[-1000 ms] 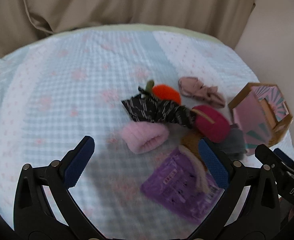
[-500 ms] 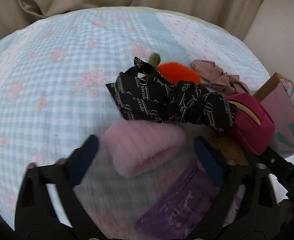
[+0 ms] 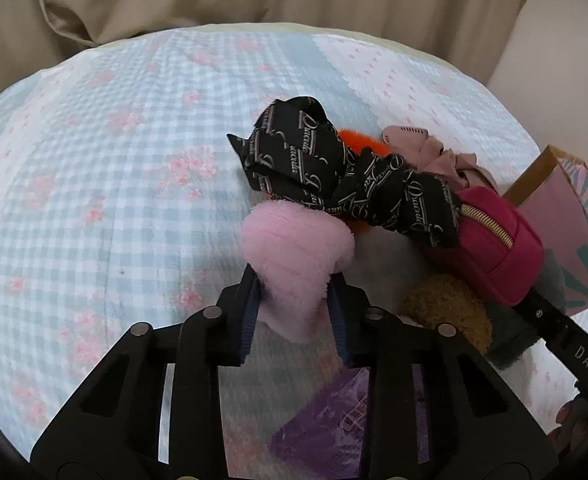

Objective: Organize soft objects
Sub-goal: 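Grasp the pink knit hat with the left tool while the right tool grasps the grey fuzzy hat, then carry both hats over the box and open both tools to drop them inside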

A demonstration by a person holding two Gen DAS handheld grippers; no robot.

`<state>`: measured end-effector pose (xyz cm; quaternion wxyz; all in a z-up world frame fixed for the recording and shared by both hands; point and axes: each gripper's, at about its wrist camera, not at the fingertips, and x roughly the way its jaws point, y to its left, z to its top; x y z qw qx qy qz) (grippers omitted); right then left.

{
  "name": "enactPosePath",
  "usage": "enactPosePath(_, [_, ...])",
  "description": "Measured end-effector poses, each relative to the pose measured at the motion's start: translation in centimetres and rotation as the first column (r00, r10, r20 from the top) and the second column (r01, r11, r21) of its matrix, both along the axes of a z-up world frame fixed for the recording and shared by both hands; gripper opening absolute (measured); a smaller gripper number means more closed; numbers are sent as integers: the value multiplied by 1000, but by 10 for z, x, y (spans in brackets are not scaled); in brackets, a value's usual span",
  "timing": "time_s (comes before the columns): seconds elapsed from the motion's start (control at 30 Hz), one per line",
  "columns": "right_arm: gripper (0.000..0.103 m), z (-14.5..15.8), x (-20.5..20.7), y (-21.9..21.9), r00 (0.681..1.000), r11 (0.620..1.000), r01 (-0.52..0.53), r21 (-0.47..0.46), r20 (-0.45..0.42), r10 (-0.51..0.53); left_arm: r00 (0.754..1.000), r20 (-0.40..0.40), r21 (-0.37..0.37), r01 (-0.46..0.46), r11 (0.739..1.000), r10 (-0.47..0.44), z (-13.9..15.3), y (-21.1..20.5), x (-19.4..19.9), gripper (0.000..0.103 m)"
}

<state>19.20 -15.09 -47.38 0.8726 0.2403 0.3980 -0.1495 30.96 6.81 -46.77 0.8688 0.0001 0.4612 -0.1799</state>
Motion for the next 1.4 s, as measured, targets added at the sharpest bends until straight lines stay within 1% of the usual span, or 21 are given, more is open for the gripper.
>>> enactPosePath(0.23, [43, 14, -12, 4, 1000, 1000, 8, -3, 5, -8, 1000, -5, -12, -6, 1000, 5, 14, 9, -10, 26])
enactPosePath(0.3, [43, 20, -15, 4, 1000, 1000, 11, -2, 10, -11, 1000, 2, -11, 0, 1000, 0, 23, 9, -18, 26])
enactPosePath(0.43, [43, 44, -24, 6, 1000, 1000, 14, -6, 21, -14, 1000, 7, -24, 11, 1000, -11, 47, 11, -32, 26])
enactPosePath(0.53, [43, 70, -31, 6, 999, 1000, 9, -9, 33, -8, 999, 22, -26, 25, 999, -25, 73, 9, -41, 26])
enactPosePath(0.67, [43, 109, -41, 8, 999, 999, -21, -30, 49, 23, 998, 54, -26, 28, 999, -26, 121, 6, -61, 26])
enactPosePath(0.87, [43, 174, -61, 8, 992, 994, -89, -64, 83, 94, 995, 103, -29, -11, 1000, 14, 190, 8, -81, 26])
enactPosePath(1.0, [43, 214, -73, 0, 984, 986, -136, -92, 107, 145, 991, 125, -39, -48, 998, 52, 235, 8, -97, 26])
enactPosePath(1.1, [43, 239, -82, -13, 975, 979, -169, -117, 127, 184, 986, 139, -42, -82, 996, 87, 268, 0, -113, 27])
enactPosePath(1.2, [43, 260, -89, -34, 969, 972, -188, -140, 134, 207, 981, 147, -56, -117, 991, 125, 294, -13, -127, 26])
enactPosePath(1.27, [43, 271, -93, -52, 967, 970, -197, -143, 134, 217, 978, 153, -63, -131, 989, 140, 305, -23, -134, 27])
enactPosePath(1.4, [43, 284, -101, -92, 967, 966, -205, -158, 123, 225, 975, 160, -78, -145, 986, 156, 325, -65, -149, 27])
